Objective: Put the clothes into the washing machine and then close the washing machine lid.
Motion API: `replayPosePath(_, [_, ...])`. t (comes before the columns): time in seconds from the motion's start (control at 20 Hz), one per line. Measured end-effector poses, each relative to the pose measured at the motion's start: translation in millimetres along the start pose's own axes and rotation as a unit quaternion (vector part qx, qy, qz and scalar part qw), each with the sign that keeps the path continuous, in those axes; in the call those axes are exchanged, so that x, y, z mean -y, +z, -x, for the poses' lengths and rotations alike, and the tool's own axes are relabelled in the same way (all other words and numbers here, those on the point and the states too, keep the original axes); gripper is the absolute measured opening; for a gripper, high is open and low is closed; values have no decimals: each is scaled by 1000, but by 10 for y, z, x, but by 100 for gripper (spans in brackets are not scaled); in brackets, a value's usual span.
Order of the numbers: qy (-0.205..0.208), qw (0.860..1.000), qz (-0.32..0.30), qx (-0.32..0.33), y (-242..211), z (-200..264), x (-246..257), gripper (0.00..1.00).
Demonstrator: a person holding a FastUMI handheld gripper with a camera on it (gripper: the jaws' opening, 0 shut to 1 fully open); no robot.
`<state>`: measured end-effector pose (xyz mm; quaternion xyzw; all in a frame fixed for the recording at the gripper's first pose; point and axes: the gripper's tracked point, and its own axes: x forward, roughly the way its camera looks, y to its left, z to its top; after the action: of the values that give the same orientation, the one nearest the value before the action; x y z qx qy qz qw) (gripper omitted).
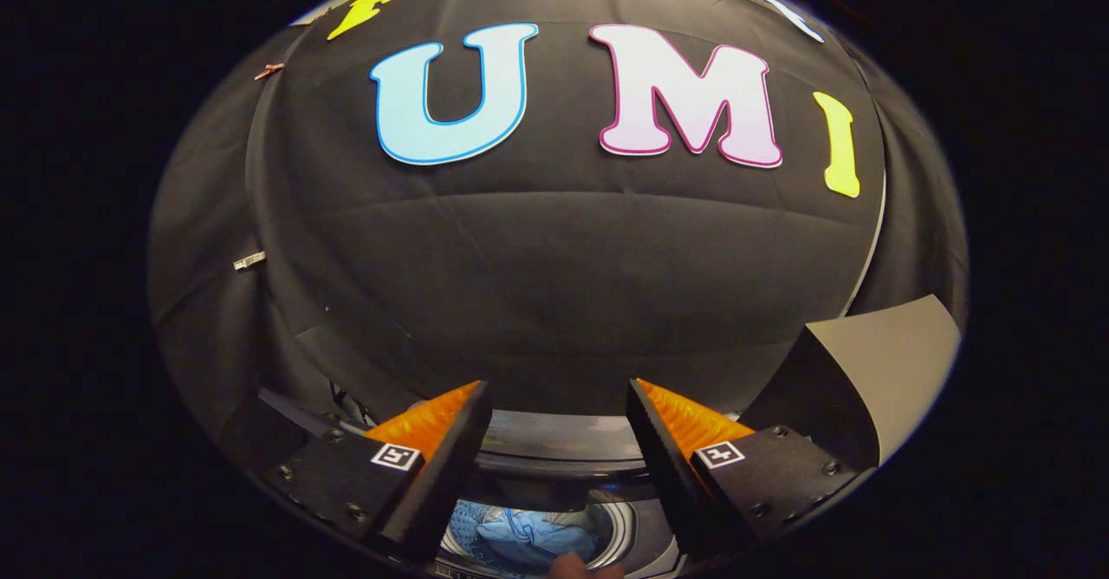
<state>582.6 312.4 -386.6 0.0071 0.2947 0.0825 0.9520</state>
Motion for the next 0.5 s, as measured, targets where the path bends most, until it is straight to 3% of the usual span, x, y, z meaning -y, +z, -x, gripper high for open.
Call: replayPosePath(0.5, [25,998,18,-54,-372,222,-6,99])
